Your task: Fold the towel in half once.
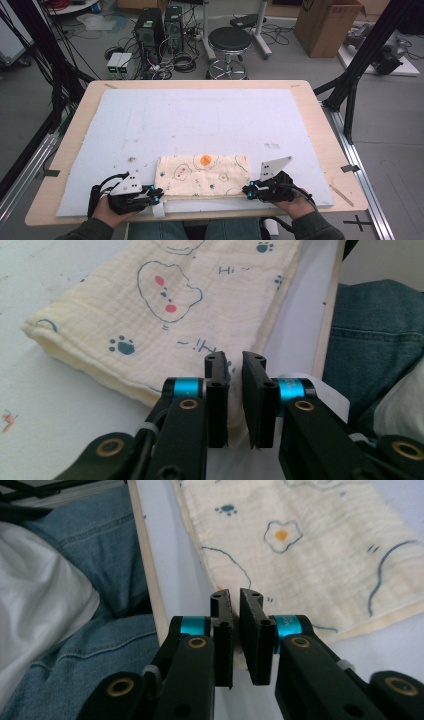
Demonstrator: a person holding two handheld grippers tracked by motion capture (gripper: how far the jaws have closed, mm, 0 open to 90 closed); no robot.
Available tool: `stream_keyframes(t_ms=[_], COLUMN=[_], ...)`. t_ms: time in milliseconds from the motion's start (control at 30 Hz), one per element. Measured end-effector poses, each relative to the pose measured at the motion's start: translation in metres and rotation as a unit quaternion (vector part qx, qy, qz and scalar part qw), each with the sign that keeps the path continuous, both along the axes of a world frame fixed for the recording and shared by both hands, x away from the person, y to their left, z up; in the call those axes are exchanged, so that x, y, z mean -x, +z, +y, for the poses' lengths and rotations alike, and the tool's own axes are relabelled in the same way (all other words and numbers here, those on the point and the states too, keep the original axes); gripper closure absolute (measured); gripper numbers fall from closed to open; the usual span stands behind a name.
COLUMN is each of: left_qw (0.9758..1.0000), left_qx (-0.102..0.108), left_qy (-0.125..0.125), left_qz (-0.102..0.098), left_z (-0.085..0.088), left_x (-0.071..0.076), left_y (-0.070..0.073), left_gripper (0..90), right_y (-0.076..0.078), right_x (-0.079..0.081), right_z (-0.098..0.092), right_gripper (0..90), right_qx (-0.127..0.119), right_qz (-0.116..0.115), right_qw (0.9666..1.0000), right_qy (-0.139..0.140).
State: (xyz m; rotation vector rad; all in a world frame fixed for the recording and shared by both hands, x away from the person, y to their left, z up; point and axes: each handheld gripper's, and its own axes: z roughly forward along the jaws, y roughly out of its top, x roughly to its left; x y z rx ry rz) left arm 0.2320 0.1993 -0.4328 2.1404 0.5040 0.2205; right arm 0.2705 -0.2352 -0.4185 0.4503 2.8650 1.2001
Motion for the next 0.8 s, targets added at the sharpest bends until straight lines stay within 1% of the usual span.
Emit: stream_keyframes(t_ms=[67, 100, 133, 200, 233, 300, 367, 433, 467, 533, 567, 600, 633, 667, 700, 733, 767, 800], left_qw=[1.0000, 0.9999, 0.9999, 0.9999, 0.9999, 1.0000, 0.9999, 0.9997, 0.9995, 0.9995, 0.9995, 0.9995, 0.9995, 0.9994, 0.9995, 0.9993, 0.9992, 0.9992], left_qx=[0.007, 0.012, 0.014, 0.013, 0.010, 0.000, -0.007, -0.016, -0.021, -0.022, -0.014, -0.013, -0.009, -0.009, -0.009, -0.011, -0.010, -0.006], left_qy=[-0.006, -0.007, -0.006, -0.009, -0.006, -0.005, -0.006, -0.009, -0.015, -0.021, -0.024, -0.026, -0.026, -0.030, -0.027, -0.031, -0.033, -0.034], left_qz=[0.000, 0.001, 0.001, -0.002, -0.004, 0.002, 0.008, 0.015, 0.015, 0.013, 0.013, 0.011, 0.015, 0.014, 0.016, 0.017, 0.019, 0.020], left_z=[0.001, 0.001, 0.001, 0.001, 0.001, 0.000, -0.001, -0.002, -0.003, -0.004, -0.003, -0.002, -0.001, 0.000, 0.000, 0.001, 0.001, 0.001], left_x=[0.000, 0.001, 0.001, 0.001, 0.000, -0.002, -0.004, -0.005, -0.005, -0.003, -0.003, -0.003, -0.002, -0.003, -0.003, -0.003, -0.003, -0.003], left_y=[0.001, 0.002, 0.002, 0.002, 0.002, 0.000, -0.003, -0.005, -0.006, -0.005, -0.005, -0.004, -0.004, -0.004, -0.004, -0.004, -0.004, -0.004], left_gripper=[73.9, 73.6, 73.7, 76.7, 79.4, 80.5, 81.2, 84.3, 87.2, 88.8, 89.0, 89.1, 89.1, 89.1, 89.1, 89.1, 89.1, 89.0], right_y=[-0.002, -0.002, -0.002, -0.001, 0.000, 0.000, 0.000, -0.002, -0.003, -0.007, -0.009, -0.011, -0.013, -0.015, -0.016, -0.017, -0.017, -0.017], right_x=[-0.001, -0.002, -0.002, -0.004, -0.004, -0.006, -0.008, -0.010, -0.011, -0.011, -0.012, -0.012, -0.012, -0.012, -0.012, -0.013, -0.013, -0.014], right_z=[-0.002, -0.003, -0.003, -0.005, -0.005, -0.005, -0.003, 0.000, 0.002, 0.005, 0.006, 0.007, 0.007, 0.007, 0.006, 0.006, 0.005, 0.005], right_gripper=[77.8, 75.5, 73.6, 72.1, 71.4, 70.6, 69.5, 69.2, 69.3, 70.0, 70.3, 70.8, 71.5, 72.1, 72.6, 72.8, 72.8, 72.6], right_qx=[-0.005, -0.014, -0.017, -0.024, -0.029, -0.035, -0.033, -0.031, -0.028, -0.017, -0.013, -0.009, -0.004, 0.001, 0.002, 0.005, 0.003, 0.003], right_qz=[0.007, 0.011, 0.014, 0.013, 0.013, 0.012, 0.013, 0.018, 0.018, 0.023, 0.026, 0.026, 0.028, 0.029, 0.032, 0.034, 0.040, 0.040], right_qw=[0.9999, 0.9998, 0.9997, 0.9996, 0.9994, 0.9992, 0.9993, 0.9993, 0.9994, 0.9996, 0.9996, 0.9996, 0.9996, 0.9996, 0.9995, 0.9994, 0.9992, 0.9992], right_qy=[-0.005, -0.003, -0.007, -0.009, -0.012, -0.013, -0.012, -0.009, -0.007, -0.004, 0.000, 0.000, 0.001, 0.001, 0.001, -0.002, -0.002, -0.001])
